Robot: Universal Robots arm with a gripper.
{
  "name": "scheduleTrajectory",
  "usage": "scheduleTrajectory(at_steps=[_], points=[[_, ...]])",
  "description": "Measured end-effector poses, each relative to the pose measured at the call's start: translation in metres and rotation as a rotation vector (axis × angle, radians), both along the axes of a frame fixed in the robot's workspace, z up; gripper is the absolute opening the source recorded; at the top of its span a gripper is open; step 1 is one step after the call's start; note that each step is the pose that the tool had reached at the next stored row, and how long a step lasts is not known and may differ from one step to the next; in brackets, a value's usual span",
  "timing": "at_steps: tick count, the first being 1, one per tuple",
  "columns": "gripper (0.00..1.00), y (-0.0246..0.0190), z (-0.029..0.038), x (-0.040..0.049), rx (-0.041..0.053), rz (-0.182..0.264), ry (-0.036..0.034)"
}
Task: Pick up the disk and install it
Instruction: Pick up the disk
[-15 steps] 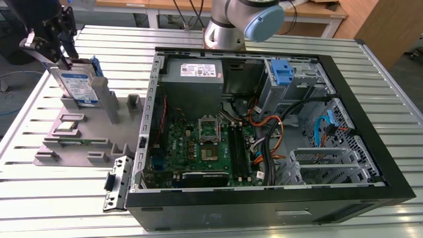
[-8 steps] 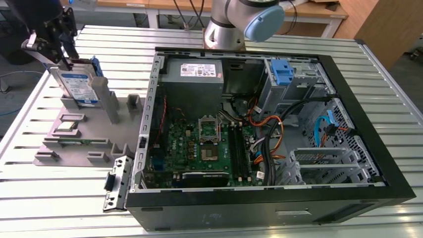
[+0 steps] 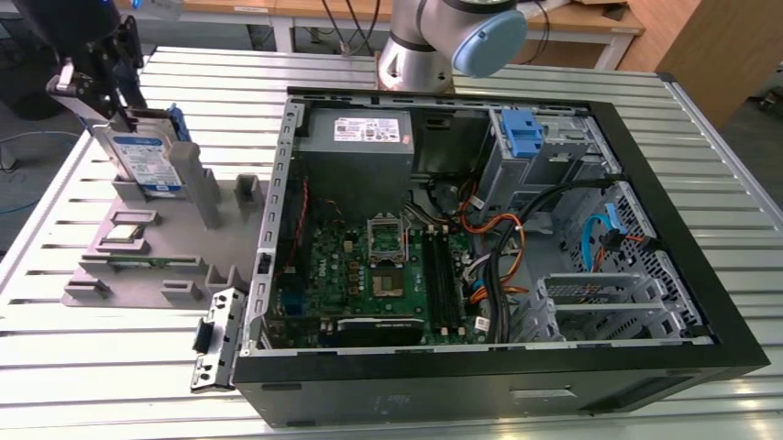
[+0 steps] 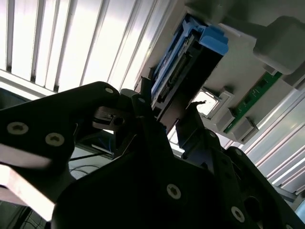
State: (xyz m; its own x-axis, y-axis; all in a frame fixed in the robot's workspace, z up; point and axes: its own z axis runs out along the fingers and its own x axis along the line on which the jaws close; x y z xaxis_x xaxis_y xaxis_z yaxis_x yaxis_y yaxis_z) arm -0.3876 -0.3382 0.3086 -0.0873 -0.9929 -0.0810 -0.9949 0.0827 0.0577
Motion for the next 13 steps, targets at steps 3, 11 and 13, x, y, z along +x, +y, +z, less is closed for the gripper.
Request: scheduleTrajectory(at_steps=[3,11,13], points=[[0.47,0.0001,-0.0013,0.0007,0.0000,0.029,0.0007],[0.47,0.0000,-0.0037,0.0015,0.0000,0.067,0.0006],[0.47,-0.0001,-0.0041,0.0024,0.0000,0.068,0.0005]])
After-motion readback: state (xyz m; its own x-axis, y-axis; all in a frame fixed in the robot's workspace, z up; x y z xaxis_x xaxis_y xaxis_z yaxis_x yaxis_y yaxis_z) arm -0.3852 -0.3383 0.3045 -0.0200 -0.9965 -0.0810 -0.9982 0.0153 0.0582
